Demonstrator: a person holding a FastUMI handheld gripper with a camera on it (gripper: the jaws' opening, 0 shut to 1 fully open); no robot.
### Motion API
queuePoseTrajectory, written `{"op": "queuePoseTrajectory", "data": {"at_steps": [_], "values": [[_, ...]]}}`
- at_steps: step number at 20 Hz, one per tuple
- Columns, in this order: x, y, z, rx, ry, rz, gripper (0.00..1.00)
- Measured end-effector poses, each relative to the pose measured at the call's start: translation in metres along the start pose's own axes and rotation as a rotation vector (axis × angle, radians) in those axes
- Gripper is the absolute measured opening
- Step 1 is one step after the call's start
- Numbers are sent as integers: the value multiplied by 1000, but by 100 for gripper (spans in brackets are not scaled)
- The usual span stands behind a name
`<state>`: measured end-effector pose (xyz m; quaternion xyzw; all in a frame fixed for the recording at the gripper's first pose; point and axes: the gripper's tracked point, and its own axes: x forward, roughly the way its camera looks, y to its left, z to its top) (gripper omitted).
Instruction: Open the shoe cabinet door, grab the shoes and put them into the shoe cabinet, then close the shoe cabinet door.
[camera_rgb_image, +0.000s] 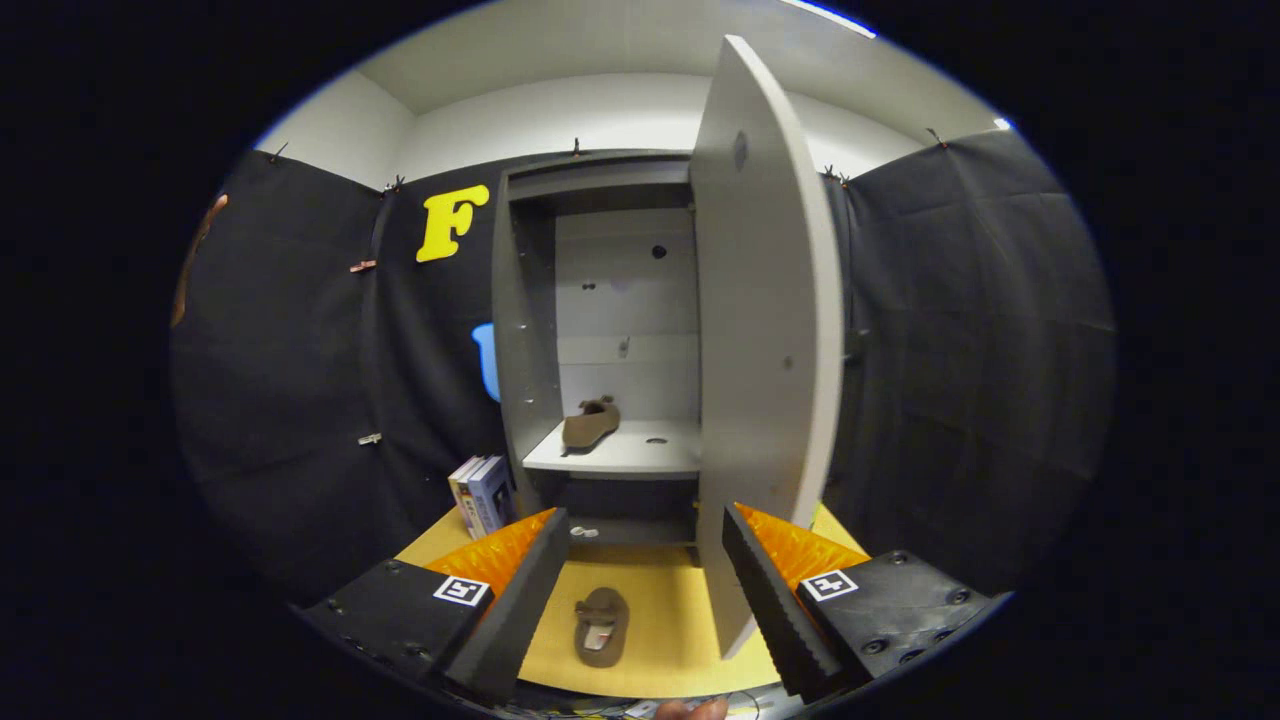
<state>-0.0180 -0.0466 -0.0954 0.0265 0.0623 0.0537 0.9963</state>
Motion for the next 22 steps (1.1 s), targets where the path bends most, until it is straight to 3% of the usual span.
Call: {"op": "queuePoseTrajectory", "data": {"at_steps": [4,8,12,16,22], "values": [[23,53,-49,28,139,85,97],[51,70,-110,-9,257,89,97],[69,86,-202,17,456,103,98],[89,90,-282,69,595,81,98],[147,83,-371,114,675,32,99]]}}
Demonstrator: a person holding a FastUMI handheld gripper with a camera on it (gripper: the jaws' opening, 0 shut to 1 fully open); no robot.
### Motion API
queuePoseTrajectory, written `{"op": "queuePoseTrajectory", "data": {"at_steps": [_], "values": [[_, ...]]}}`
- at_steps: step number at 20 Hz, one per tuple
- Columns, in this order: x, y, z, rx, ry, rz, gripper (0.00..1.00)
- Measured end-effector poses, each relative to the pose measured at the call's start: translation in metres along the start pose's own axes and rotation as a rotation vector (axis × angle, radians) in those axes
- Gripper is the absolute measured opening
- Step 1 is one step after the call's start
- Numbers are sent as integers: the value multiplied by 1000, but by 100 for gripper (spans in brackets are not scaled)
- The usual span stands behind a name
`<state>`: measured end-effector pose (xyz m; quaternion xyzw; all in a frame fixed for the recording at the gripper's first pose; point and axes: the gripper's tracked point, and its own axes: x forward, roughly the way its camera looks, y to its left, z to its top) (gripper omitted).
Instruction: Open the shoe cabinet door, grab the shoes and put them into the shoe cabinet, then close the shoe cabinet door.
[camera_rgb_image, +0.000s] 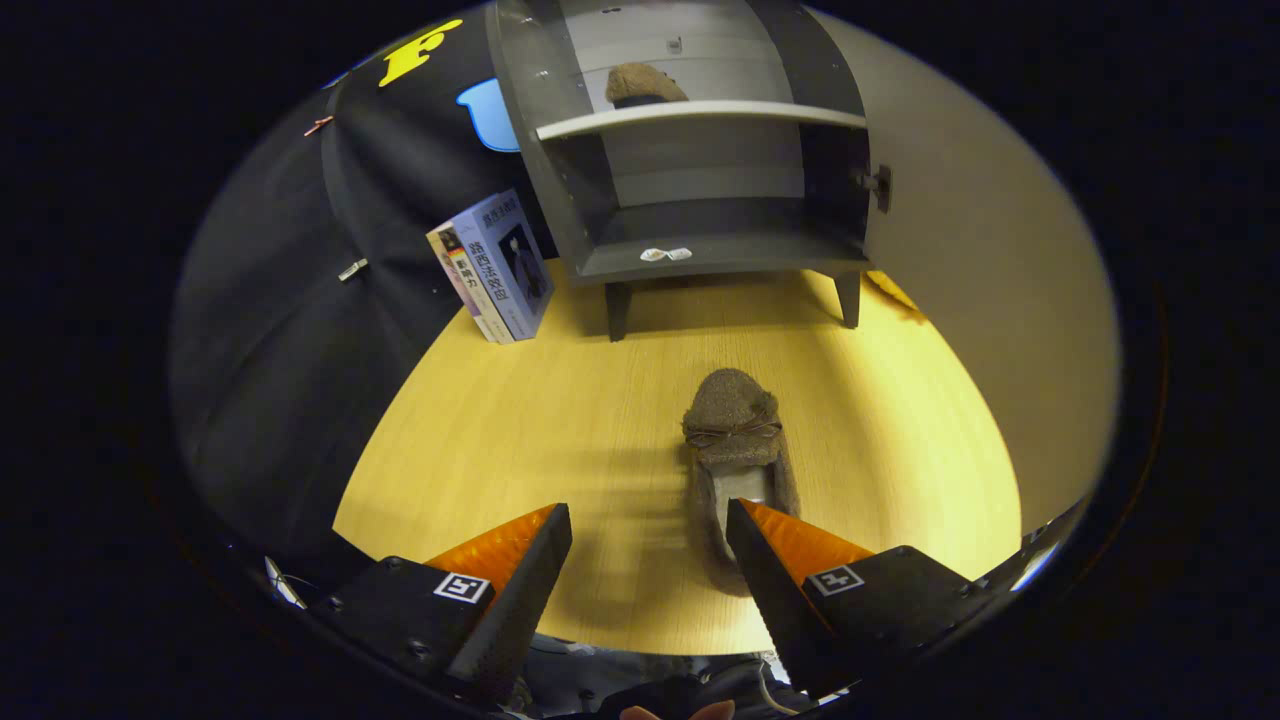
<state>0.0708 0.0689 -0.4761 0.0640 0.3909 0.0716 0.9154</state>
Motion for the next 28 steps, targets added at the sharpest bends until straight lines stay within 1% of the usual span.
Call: {"op": "queuePoseTrajectory", "data": {"at_steps": [5,7,9,10,12,13,15,17,20,25,28], "values": [[59,-8,-16,40,33,-18,99],[79,-12,-13,52,9,-32,96],[97,-20,-1,37,-55,-68,81],[105,-22,3,35,-78,-82,77],[119,-35,8,20,-113,-136,51],[117,-41,13,24,-126,-153,38],[113,-38,25,20,-176,-145,12],[96,-37,38,18,-217,-129,12],[58,-33,64,13,-271,-114,12],[-24,-20,135,31,-385,-79,12],[-67,-14,180,14,-404,-61,12]]}}
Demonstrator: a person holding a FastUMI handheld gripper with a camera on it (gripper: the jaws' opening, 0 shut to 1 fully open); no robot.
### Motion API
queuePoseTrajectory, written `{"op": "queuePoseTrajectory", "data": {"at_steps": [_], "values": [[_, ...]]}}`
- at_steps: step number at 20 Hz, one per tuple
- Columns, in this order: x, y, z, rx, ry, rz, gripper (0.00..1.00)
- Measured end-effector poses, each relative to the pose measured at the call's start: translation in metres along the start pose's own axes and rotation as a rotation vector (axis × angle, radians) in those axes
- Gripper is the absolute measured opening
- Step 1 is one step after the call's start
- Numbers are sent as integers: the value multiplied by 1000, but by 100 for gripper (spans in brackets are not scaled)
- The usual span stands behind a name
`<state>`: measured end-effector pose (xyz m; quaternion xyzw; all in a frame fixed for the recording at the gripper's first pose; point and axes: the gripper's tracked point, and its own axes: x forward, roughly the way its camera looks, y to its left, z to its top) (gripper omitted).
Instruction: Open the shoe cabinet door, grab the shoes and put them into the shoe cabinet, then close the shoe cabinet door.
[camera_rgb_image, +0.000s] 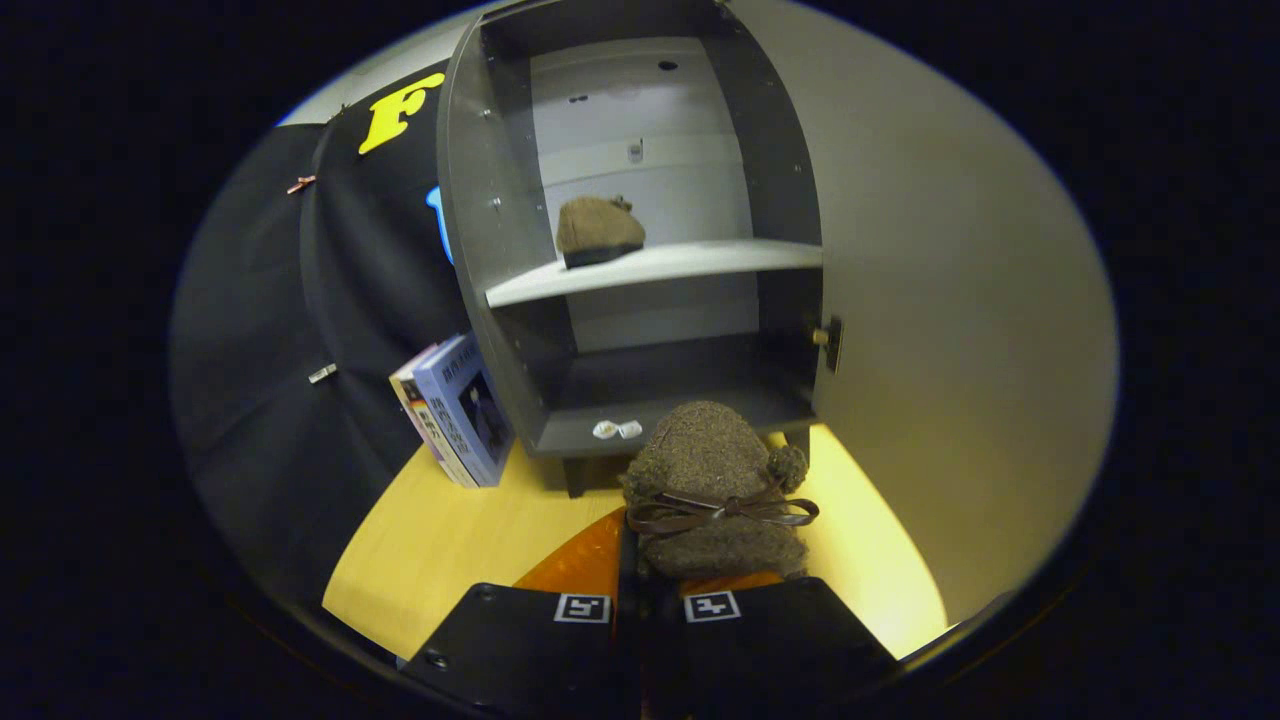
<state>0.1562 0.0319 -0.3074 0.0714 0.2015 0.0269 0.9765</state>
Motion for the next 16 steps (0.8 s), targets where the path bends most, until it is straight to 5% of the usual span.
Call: {"op": "queuePoseTrajectory", "data": {"at_steps": [8,16], "values": [[-8,12,135,-12,-72,5,12],[81,11,223,18,-55,-16,12]]}}
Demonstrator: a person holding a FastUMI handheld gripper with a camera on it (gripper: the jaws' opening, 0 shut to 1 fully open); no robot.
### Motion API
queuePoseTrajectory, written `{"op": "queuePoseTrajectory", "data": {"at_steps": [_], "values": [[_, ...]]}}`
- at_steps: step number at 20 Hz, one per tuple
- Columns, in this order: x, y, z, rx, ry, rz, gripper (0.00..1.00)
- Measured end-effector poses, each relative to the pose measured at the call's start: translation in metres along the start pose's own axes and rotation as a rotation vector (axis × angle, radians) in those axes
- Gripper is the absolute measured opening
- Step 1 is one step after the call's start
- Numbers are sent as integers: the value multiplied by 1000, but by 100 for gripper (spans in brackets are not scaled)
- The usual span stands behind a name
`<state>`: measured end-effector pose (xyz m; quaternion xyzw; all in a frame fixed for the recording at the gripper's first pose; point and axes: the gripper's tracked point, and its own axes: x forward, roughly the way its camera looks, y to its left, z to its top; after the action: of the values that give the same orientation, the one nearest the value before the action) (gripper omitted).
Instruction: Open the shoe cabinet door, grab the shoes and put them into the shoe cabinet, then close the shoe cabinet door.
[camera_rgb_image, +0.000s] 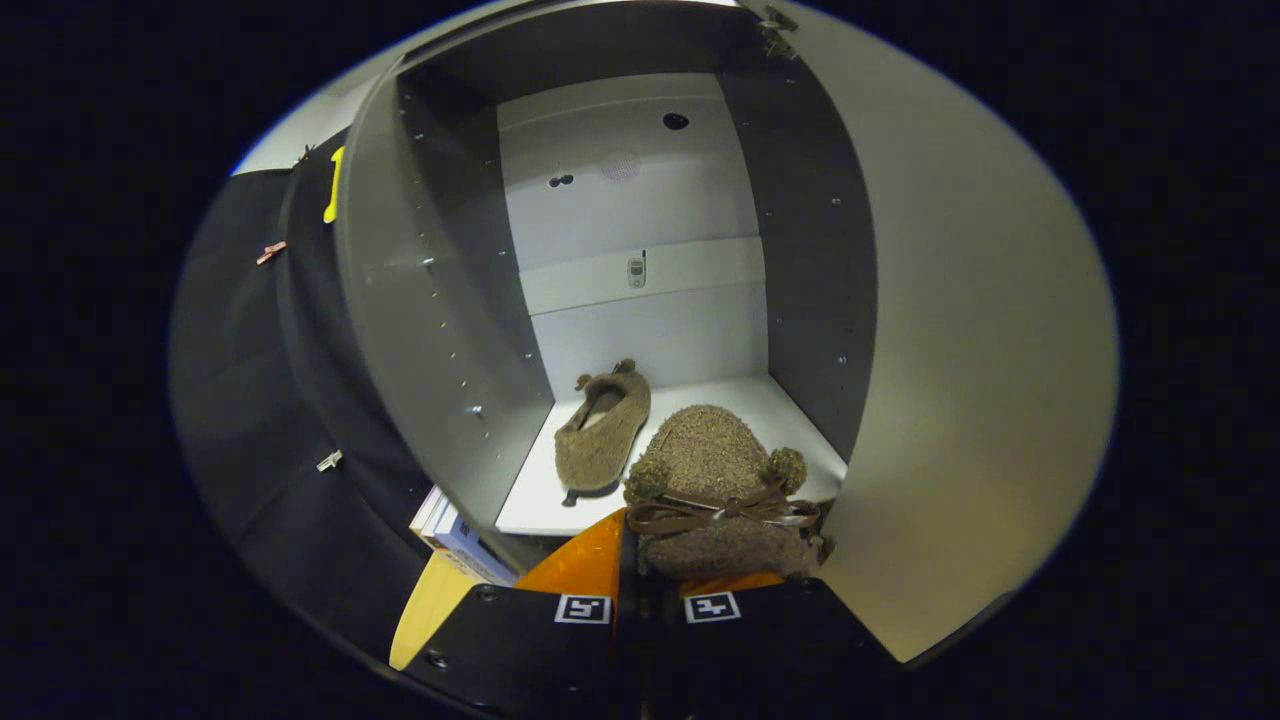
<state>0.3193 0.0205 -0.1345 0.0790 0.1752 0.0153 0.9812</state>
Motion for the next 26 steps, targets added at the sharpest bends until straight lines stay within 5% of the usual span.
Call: {"op": "queuePoseTrajectory", "data": {"at_steps": [10,20,23,26], "values": [[159,-16,8,-12,120,-82,12],[243,-31,-1,-138,198,-161,12],[239,-27,-7,-149,212,-158,20],[227,-26,-10,-150,243,-154,40]]}}
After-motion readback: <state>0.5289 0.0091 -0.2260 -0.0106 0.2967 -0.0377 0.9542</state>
